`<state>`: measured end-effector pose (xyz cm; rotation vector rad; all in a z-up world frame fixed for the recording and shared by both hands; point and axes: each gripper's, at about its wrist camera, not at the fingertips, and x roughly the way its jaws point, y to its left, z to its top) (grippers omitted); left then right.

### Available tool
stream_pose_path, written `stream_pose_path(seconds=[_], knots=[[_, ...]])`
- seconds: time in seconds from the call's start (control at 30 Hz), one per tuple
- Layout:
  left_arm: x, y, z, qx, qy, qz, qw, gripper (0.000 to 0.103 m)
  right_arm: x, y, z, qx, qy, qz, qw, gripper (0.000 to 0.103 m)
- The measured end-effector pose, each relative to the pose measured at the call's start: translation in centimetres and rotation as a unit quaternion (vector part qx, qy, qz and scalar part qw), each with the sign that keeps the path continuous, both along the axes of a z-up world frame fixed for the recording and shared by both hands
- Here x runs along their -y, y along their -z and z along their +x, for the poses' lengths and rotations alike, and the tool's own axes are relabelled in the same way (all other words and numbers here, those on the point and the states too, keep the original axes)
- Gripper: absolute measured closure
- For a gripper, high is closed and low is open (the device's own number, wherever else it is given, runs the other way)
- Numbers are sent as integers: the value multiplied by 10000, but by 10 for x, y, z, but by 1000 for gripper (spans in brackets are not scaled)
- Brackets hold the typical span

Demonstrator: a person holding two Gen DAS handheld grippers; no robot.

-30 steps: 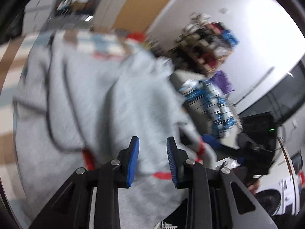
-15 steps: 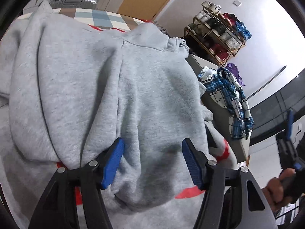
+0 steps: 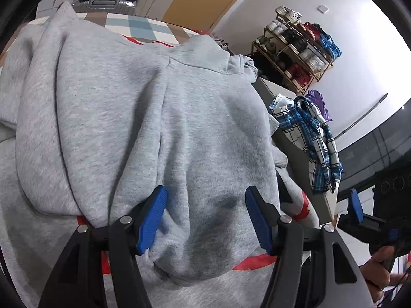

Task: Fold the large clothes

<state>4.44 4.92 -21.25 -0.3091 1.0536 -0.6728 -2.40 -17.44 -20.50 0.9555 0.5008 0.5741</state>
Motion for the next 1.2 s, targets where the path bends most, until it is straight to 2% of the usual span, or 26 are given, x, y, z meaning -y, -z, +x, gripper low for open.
stream_pose_path(seconds=[0.13,0.3,0.37,0.4,0.43,0.47,0.5,0.57,0.67,0.73,0.77,0.8,0.87,0.93,1.0,1.07,1.1,1.17,1.2], knots=[[1,0,0,-9,-30,-11,10000,45,8,-7,-13,519,198,289,9980,0],[3,0,0,18,-24,33,10000,45,22,-19,-22,1071,49,933,9899,0],[2,0,0,43,-13,61,10000,45,26,-32,-34,1514,305,822,9846,0],[3,0,-1,72,6,102,9999,45,26,-42,-45,1831,631,606,9792,0],[4,0,-1,105,21,140,9998,45,26,-52,-60,2197,1101,334,9687,0],[5,-1,-2,145,27,178,9997,45,24,-62,-78,2584,1698,-33,9510,0],[6,-1,-3,187,29,216,9996,45,21,-68,-88,2767,2067,-275,9380,0],[8,-1,-4,232,-2,251,9994,45,9,-82,-107,3044,2943,-1046,8999,0],[8,-2,-4,247,-11,272,9993,45,-10,-94,-115,3408,3339,-1862,8589,0],[8,-2,-3,213,-35,219,9995,45,-26,-99,-112,3349,3548,-2247,8435,0],[7,-2,-3,194,-47,194,9996,45,-31,-101,-109,3239,3559,-2322,8453,0],[6,-2,-2,162,-63,149,9997,45,-32,-100,-106,3138,3452,-2248,8555,0],[5,-2,-2,114,-87,90,9999,45,-27,-95,-89,2761,2902,-1727,8998,0],[3,-3,-2,102,-125,49,9999,45,-15,-81,-66,1971,2254,-795,9508,0],[3,-4,-2,120,-141,60,9998,45,-10,-65,-44,1261,1585,7,9793,0],[1,-6,-3,156,-184,65,9997,45,-12,-54,-29,870,1118,443,9889,0],[0,-9,-5,196,-226,54,9995,45,-13,-53,-26,921,1034,356,9897,0],[-2,-17,-9,346,-305,86,9989,45,-16,-58,-26,1298,1042,-139,9859,0],[-6,-25,-13,532,-410,154,9976,45,-20,-61,-30,1661,1118,-597,9779,0]])
